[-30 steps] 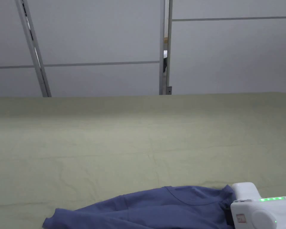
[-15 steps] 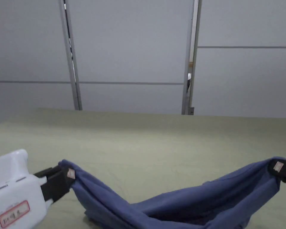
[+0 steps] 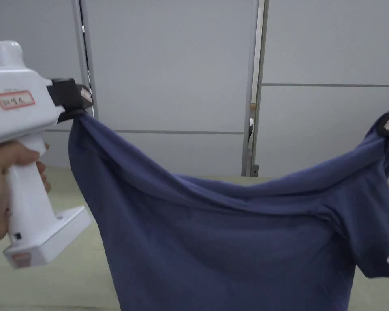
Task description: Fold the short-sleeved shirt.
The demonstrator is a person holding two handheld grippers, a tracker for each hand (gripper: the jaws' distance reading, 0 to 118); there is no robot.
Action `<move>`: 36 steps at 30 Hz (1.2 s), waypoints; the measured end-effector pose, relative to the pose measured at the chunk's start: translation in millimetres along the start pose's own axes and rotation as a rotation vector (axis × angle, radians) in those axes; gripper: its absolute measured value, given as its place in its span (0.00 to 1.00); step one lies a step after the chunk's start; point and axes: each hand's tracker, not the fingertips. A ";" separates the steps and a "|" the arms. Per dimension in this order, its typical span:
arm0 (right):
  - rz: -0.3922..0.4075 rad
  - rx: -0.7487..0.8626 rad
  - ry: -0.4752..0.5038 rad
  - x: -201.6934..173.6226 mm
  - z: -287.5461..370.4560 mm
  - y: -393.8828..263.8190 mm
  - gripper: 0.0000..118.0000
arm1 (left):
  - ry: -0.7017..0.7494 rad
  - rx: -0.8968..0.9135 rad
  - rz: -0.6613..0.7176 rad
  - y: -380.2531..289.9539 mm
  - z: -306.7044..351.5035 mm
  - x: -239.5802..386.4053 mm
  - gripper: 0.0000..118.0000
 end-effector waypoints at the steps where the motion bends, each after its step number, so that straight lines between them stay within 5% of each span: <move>1: -0.007 0.002 -0.010 0.8 -9.6 3.0 0.03 | 0.030 0.022 -0.005 8.1 -17.9 -6.8 0.06; 11: -0.029 0.095 -0.042 8.0 -71.5 8.6 0.03 | -0.008 0.229 0.036 22.4 -65.7 9.7 0.06; 17: 0.056 0.025 -0.058 16.2 -55.4 -24.9 0.03 | -0.012 0.204 -0.048 -6.7 -42.3 7.4 0.06; 23: 0.083 -0.198 -0.064 35.2 -0.7 -80.3 0.03 | 0.008 0.035 -0.034 -71.6 29.7 8.8 0.06; 36: -0.085 -0.701 -0.241 65.4 103.9 -213.5 0.03 | 0.333 -0.618 0.162 -248.5 167.6 -70.3 0.06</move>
